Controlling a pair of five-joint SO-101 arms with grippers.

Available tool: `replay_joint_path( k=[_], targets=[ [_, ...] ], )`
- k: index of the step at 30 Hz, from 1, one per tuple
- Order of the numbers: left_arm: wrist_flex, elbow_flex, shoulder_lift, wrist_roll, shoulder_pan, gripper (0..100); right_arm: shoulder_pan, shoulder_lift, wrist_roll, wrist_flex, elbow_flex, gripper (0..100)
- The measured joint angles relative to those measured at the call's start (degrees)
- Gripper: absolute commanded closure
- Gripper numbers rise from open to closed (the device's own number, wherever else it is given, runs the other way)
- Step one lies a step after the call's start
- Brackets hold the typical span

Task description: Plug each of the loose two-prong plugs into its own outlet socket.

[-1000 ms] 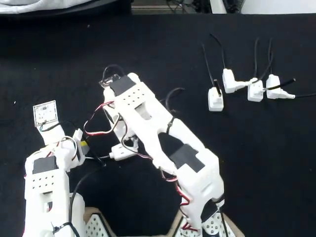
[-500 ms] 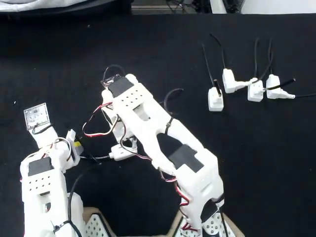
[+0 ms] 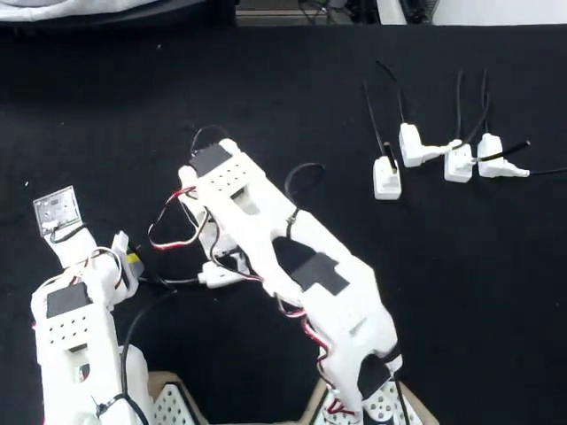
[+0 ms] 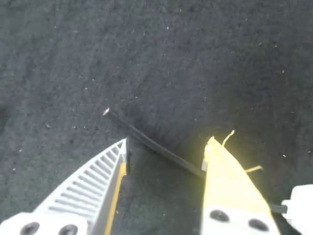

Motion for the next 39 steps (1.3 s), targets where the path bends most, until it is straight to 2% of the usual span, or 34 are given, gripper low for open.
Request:
replay_joint_path(
  k=[8,11,17,21,26,30,35,39],
  targets=[
    [0.0,0.0,0.0,0.0,-0.2,75,-0.2,3.2,-0.2,-0.3,-3.3,98.7],
    [0.0,0.0,0.0,0.0,-0.7,75,-0.2,1.5,1.1,-3.4,-1.0,97.1],
    [0.0,0.0,0.0,0.0,-2.3,75,-0.2,-9.8,5.7,-20.3,15.0,68.6],
    [0.0,0.0,0.0,0.0,-2.3,75,-0.1,-18.8,11.5,-28.0,25.2,66.3],
    [0.0,-0.2,0.0,1.1,-5.2,75,-0.4,-30.2,25.1,-29.2,26.5,66.3],
    [0.0,-2.0,0.0,4.5,-11.6,75,-1.8,-34.9,42.0,-29.0,27.1,66.3],
    [0.0,-2.6,0.0,7.5,-17.1,75,-7.6,-35.2,63.3,-26.9,33.1,66.3],
    [0.0,-3.0,0.0,7.7,-18.5,75,-10.2,-33.1,70.9,-27.9,38.1,66.3]
  ],
)
